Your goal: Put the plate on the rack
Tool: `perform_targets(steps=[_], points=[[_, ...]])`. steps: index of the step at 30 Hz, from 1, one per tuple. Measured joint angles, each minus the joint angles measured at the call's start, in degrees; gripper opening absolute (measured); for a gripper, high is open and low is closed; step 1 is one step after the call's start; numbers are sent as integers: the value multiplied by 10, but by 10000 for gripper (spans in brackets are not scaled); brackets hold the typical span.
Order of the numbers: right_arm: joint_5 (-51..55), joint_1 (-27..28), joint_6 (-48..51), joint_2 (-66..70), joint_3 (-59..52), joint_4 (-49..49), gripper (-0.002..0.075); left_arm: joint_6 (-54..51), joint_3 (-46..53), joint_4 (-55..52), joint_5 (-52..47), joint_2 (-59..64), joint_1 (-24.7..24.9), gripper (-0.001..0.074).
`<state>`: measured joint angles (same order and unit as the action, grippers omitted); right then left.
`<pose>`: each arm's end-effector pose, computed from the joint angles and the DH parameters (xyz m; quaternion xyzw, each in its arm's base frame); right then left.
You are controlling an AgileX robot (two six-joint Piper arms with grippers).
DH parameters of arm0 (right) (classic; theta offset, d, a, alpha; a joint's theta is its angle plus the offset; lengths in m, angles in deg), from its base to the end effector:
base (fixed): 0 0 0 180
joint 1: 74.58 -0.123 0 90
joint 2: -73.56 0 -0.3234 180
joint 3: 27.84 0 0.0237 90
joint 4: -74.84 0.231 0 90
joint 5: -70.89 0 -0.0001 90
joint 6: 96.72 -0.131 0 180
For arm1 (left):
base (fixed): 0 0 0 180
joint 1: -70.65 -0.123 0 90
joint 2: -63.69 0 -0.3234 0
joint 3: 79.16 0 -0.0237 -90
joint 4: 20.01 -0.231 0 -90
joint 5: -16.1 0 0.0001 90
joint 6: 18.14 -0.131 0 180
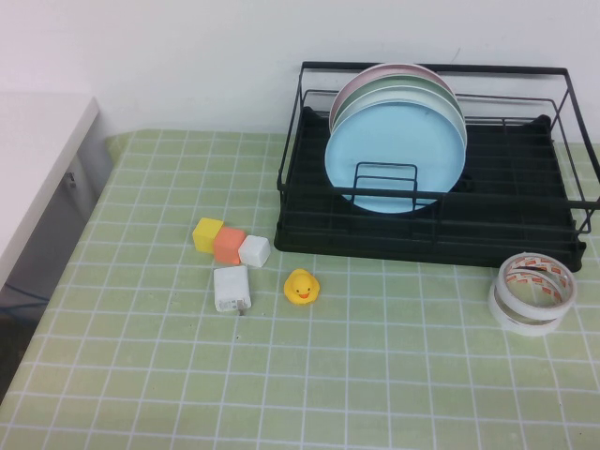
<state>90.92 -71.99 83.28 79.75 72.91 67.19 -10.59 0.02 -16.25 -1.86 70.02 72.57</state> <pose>0.0328 -0.0075 0.1652 -0.0181 0.7947 -0.0698 0.6027 0.0343 -0.0038 0.1698 -0.0568 0.7829 -0.0783 0.6146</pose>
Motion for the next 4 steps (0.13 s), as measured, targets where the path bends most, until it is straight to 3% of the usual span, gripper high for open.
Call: perform_targets(steps=[4], points=[[0, 0, 0, 0, 0, 0, 9, 0, 0, 0, 0, 0, 0, -1]])
